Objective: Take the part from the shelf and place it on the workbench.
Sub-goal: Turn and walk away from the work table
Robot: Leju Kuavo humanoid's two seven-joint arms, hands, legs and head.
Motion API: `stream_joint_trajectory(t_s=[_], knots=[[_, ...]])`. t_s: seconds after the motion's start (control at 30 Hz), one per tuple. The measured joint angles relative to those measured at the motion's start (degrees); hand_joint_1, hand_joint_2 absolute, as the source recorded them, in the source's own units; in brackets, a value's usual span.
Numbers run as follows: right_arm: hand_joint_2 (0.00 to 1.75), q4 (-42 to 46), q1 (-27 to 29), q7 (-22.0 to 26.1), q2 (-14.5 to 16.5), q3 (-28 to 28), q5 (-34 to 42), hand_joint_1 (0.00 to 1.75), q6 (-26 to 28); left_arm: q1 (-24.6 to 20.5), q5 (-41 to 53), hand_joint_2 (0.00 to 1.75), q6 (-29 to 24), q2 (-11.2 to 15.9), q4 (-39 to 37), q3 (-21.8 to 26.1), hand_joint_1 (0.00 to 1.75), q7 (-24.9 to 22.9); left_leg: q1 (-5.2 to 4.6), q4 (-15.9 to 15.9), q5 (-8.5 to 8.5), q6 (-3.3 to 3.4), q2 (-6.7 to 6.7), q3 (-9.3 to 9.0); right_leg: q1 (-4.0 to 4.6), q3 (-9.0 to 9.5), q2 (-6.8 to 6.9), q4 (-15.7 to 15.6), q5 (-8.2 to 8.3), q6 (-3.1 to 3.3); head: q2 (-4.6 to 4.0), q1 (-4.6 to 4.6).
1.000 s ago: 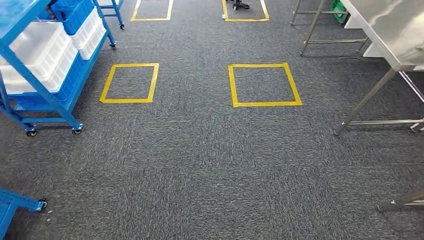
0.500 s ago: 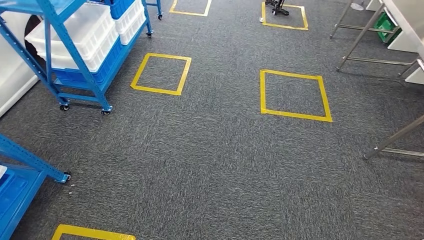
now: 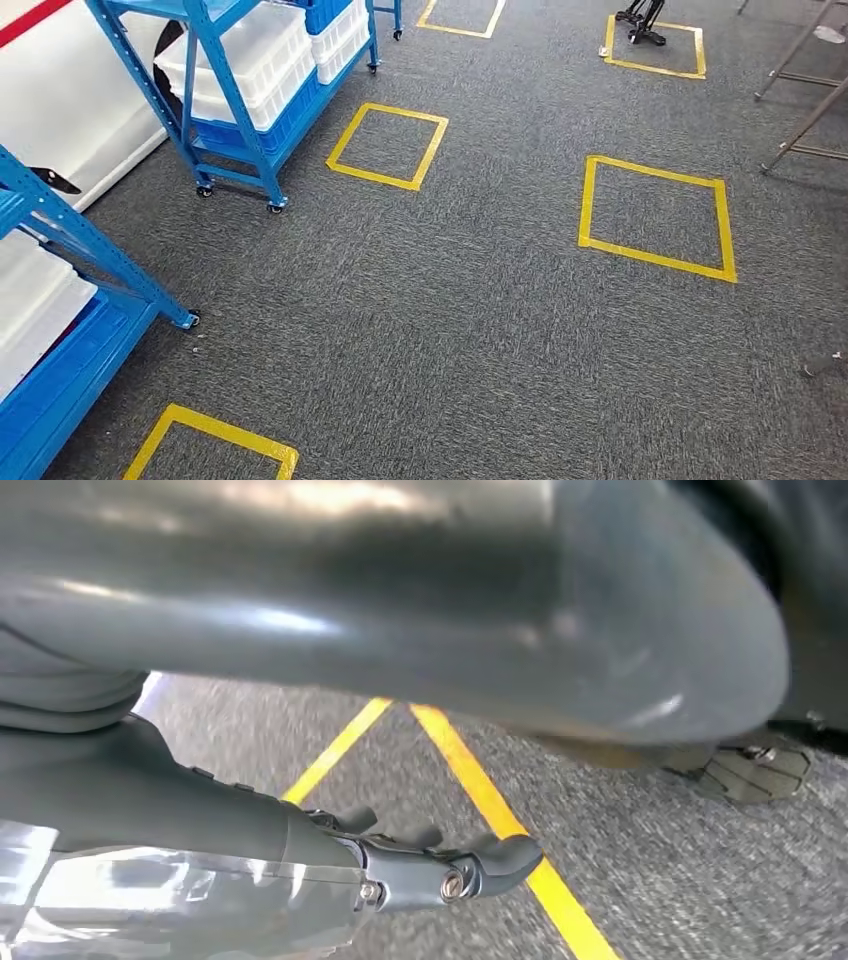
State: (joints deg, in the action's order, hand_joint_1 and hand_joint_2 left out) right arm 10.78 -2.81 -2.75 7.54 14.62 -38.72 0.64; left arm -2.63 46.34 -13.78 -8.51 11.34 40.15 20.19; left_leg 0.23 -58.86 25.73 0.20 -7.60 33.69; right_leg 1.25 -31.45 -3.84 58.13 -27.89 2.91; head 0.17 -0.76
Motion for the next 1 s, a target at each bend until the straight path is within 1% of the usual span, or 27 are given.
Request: stream_joint_trajectory(t_s=[0.07, 0.1, 0.13, 0.17, 0.2, 0.27, 0.3, 0.33, 0.37, 0.4, 0.43, 0.47, 0.5, 0.53, 0.57, 0.6, 0.63, 0.67, 0.7, 0.73, 0.77, 0.8, 0.83, 0.87, 0.93, 0.97, 1.0], knots=[[0.00, 0.0, 0.1, -0.3, 0.1, -0.8, -1.1, 0.00, -1.2, 0.0, 0.3, 0.00, 0.0, 0.1, 0.0, 0.0, 0.00, -0.3, -0.01, -8.2, 4.28, -0.97, 3.42, 3.78, -0.30, 0.76, 3.39, -1.3, 0.37, 0.30, 0.00, 0.21], [0.00, 0.0, 0.2, -0.3, 0.2, -1.1, -1.6, 0.00, -1.6, -0.1, 0.4, 0.00, 0.1, 0.1, 0.0, 0.0, 0.00, -0.3, 0.08, -12.3, 6.15, -1.37, 5.51, 5.46, -0.43, 1.03, 5.11, -1.7, 0.44, 0.36, 0.00, 0.33], [0.00, 0.0, 0.3, -0.3, 0.2, -1.4, -1.9, 0.00, -1.9, -0.1, 0.6, 0.00, 0.1, 0.1, 0.0, 0.0, 0.00, -0.3, 0.30, -15.1, 7.31, -1.82, 7.14, 6.62, -0.44, 1.09, 6.64, -1.7, 0.29, 0.41, 0.00, 0.43], [0.00, 0.0, 0.3, -0.2, 0.2, -1.5, -2.0, 0.00, -1.9, 0.0, 0.7, 0.00, 0.1, 0.1, 0.0, 0.0, 0.00, -0.2, 0.47, -12.6, 5.76, -2.01, 7.50, 5.15, -0.51, 1.10, 7.38, -1.5, 0.13, 0.26, 0.00, 0.44], [0.00, 0.0, 0.2, -0.2, 0.2, -1.6, -2.0, 0.00, -1.9, 0.0, 0.8, 0.00, 0.1, 0.2, 0.0, 0.0, 0.00, -0.2, 0.58, -8.4, 3.80, -2.13, 8.40, 2.72, -0.57, 1.13, 8.03, -1.2, -0.09, 0.06, 0.00, 0.45], [0.00, 0.0, 0.1, -0.1, 0.2, -1.8, -2.2, 0.00, -1.9, -0.1, 1.0, 0.00, 0.1, 0.2, 0.0, 0.0, 0.00, 0.0, 0.41, -1.3, 1.40, -1.75, 10.51, -1.22, -0.49, 1.23, 9.14, -0.7, -0.61, -0.52, 0.00, 0.41], [0.00, 0.0, 0.1, -0.1, 0.2, -1.9, -2.3, 0.00, -2.0, -0.2, 1.1, 0.00, 0.0, 0.2, 0.0, 0.0, 0.00, 0.1, 0.28, 0.4, 1.10, -1.36, 11.17, -2.05, -0.43, 1.31, 9.58, -0.5, -0.84, -0.83, 0.00, 0.37], [0.00, 0.0, 0.0, 0.0, 0.2, -2.0, -2.4, 0.00, -2.1, -0.2, 1.1, 0.00, 0.0, 0.2, 0.0, 0.0, 0.00, 0.2, 0.11, 0.7, 1.22, -0.92, 11.10, -2.05, -0.41, 1.42, 9.98, -0.4, -0.98, -1.13, 0.00, 0.33], [0.00, 0.0, 0.0, 0.1, 0.2, -2.1, -2.6, 0.00, -2.2, -0.2, 1.2, 0.00, 0.0, 0.2, 0.0, 0.0, 0.00, 0.2, 0.08, 0.9, 1.09, -0.52, 10.54, -1.96, -0.43, 1.55, 10.43, -0.4, -1.08, -1.43, 0.00, 0.28], [0.00, 0.0, -0.1, 0.2, 0.2, -2.2, -2.8, 0.00, -2.4, -0.2, 1.3, 0.00, 0.0, 0.3, 0.0, 0.0, 0.00, 0.2, 0.15, 1.1, 0.91, -0.13, 10.01, -2.02, -0.53, 1.62, 10.46, -0.4, -1.21, -1.77, 0.00, 0.29], [0.00, 0.0, -0.1, 0.3, 0.2, -2.4, -3.0, 0.00, -2.5, -0.1, 1.4, 0.00, 0.0, 0.3, 0.0, 0.0, 0.00, 0.2, 0.22, 1.3, 0.67, 0.25, 9.47, -2.09, -0.66, 1.52, 9.68, 0.1, -1.70, -2.13, 0.00, 0.26], [0.00, 0.0, -0.1, 0.4, 0.2, -2.5, -3.2, 0.00, -2.7, -0.2, 1.5, 0.00, 0.0, 0.3, 0.0, 0.0, 0.00, 0.2, 0.33, 1.5, 0.39, 0.62, 8.93, -2.13, -0.80, 0.94, 8.34, 1.5, -2.83, -2.45, 0.00, 0.19], [0.00, 0.0, -0.1, 0.4, 0.1, -2.5, -3.3, 0.00, -2.9, -0.2, 1.6, 0.00, 0.1, 0.3, 0.0, 0.0, 0.00, 0.2, 0.41, 1.7, 0.14, 0.91, 8.44, -2.15, -1.01, -0.18, 6.66, 4.0, -4.54, -2.73, 0.00, 0.11], [0.00, 0.0, 0.0, 0.5, 0.1, -2.6, -3.3, 0.00, -3.1, -0.3, 1.7, 0.00, 0.1, 0.3, 0.0, 0.0, 0.00, 0.2, 0.37, 1.7, 0.03, 1.08, 7.89, -2.01, -1.15, -1.85, 5.23, 7.6, -6.59, -2.90, 0.00, 0.02], [0.00, 0.0, 0.0, 0.5, 0.1, -2.6, -3.4, 0.00, -3.2, -0.4, 1.8, 0.00, 0.1, 0.3, 0.0, 0.0, 0.00, 0.2, 0.35, 1.7, -0.05, 1.19, 7.27, -1.89, -1.26, -3.75, 4.52, 11.5, -8.39, -3.02, 0.00, -0.01], [0.00, 0.0, 0.0, 0.5, 0.1, -2.7, -3.4, 0.00, -3.3, -0.4, 2.0, 0.00, 0.1, 0.3, 0.0, 0.0, 0.00, 0.1, 0.33, 1.7, -0.08, 1.23, 6.57, -1.84, -1.36, -5.28, 4.25, 14.6, -9.29, -3.11, 0.00, -0.02], [0.00, 0.0, 0.0, 0.6, 0.0, -2.7, -3.5, 0.00, -3.3, -0.4, 2.1, 0.00, 0.1, 0.3, 0.0, 0.0, 0.00, 0.1, 0.33, 1.6, -0.09, 1.22, 5.78, -1.85, -1.47, -6.03, 4.15, 15.8, -8.99, -3.16, 0.00, -0.03], [0.00, 0.0, 0.0, 0.7, 0.0, -2.7, -3.5, 0.00, -3.4, -0.4, 2.2, 0.00, 0.1, 0.3, 0.0, 0.0, 0.00, 0.0, 0.36, 1.6, -0.08, 1.17, 4.97, -1.93, -1.61, -5.72, 4.02, 14.8, -7.53, -3.17, 0.00, -0.02], [0.00, 0.0, 0.0, 0.8, 0.0, -2.7, -3.6, 0.00, -3.5, -0.4, 2.3, 0.00, 0.1, 0.3, 0.0, 0.0, 0.00, -0.1, 0.38, 1.5, -0.05, 1.06, 4.14, -2.03, -1.80, -4.47, 3.58, 11.8, -5.27, -3.16, 0.00, -0.03], [0.00, 0.0, 0.0, 0.9, 0.0, -2.7, -3.6, 0.00, -3.5, -0.4, 2.4, 0.00, 0.1, 0.3, 0.0, 0.0, 0.00, -0.1, 0.44, 1.4, 0.00, 0.90, 3.36, -2.07, -2.02, -2.81, 2.39, 7.9, -3.00, -3.11, 0.00, -0.03], [0.00, 0.0, 0.0, 1.0, 0.0, -2.7, -3.7, 0.00, -3.5, -0.5, 2.4, 0.00, 0.1, 0.3, 0.0, 0.0, 0.00, -0.1, 0.40, 1.2, 0.10, 0.62, 2.63, -2.00, -2.18, -1.35, 0.99, 4.3, -1.43, -3.05, 0.00, -0.01], [0.00, 0.0, 0.0, 1.1, -0.1, -2.7, -3.7, 0.00, -3.5, -0.6, 2.5, 0.00, 0.1, 0.3, 0.0, 0.0, 0.00, -0.2, 0.41, 1.0, 0.11, 0.25, 1.98, -1.85, -2.23, -0.40, -0.13, 2.0, -0.54, -2.97, 0.00, 0.00], [0.00, 0.0, 0.0, 1.3, -0.1, -2.7, -3.7, 0.00, -3.5, -0.6, 2.7, 0.00, 0.1, 0.3, 0.0, 0.0, 0.00, -0.2, 0.45, 0.9, 0.10, -0.12, 1.38, -1.64, -2.17, 0.00, -0.81, 0.8, -0.34, -2.87, 0.00, 0.01], [0.00, 0.0, 0.0, 1.4, -0.1, -2.7, -3.7, 0.00, -3.6, -0.6, 2.8, 0.00, 0.1, 0.3, 0.0, 0.0, 0.00, -0.2, 0.50, 0.9, 0.03, -0.57, 0.78, -1.44, -1.97, 0.04, -0.64, 0.7, -0.41, -2.70, 0.00, 0.02], [0.00, 0.0, -0.1, 1.7, -0.1, -2.7, -3.7, 0.00, -3.8, -0.4, 3.0, 0.00, 0.1, 0.3, 0.0, 0.0, 0.00, -0.2, 0.80, 1.0, -0.11, -1.31, 0.01, -1.12, -1.85, 0.11, 0.55, 0.5, -0.22, -2.08, -0.01, -0.02], [0.00, 0.0, -0.1, 1.7, -0.1, -2.8, -3.7, 0.00, -3.9, -0.3, 3.1, 0.00, 0.1, 0.3, 0.0, 0.0, 0.00, -0.1, 0.81, 0.4, 0.29, -1.58, 0.82, -0.79, -1.89, 0.20, 1.19, 0.2, -0.05, -1.70, -0.01, 0.01], [0.00, 0.0, -0.1, 1.8, 0.0, -2.8, -3.8, 0.00, -4.1, -0.3, 3.1, 0.00, 0.1, 0.3, 0.0, 0.0, 0.00, -0.1, 0.76, -1.2, 1.31, -1.74, 2.24, 0.01, -1.95, 0.30, 1.94, -0.1, 0.11, -1.34, -0.01, 0.14]])
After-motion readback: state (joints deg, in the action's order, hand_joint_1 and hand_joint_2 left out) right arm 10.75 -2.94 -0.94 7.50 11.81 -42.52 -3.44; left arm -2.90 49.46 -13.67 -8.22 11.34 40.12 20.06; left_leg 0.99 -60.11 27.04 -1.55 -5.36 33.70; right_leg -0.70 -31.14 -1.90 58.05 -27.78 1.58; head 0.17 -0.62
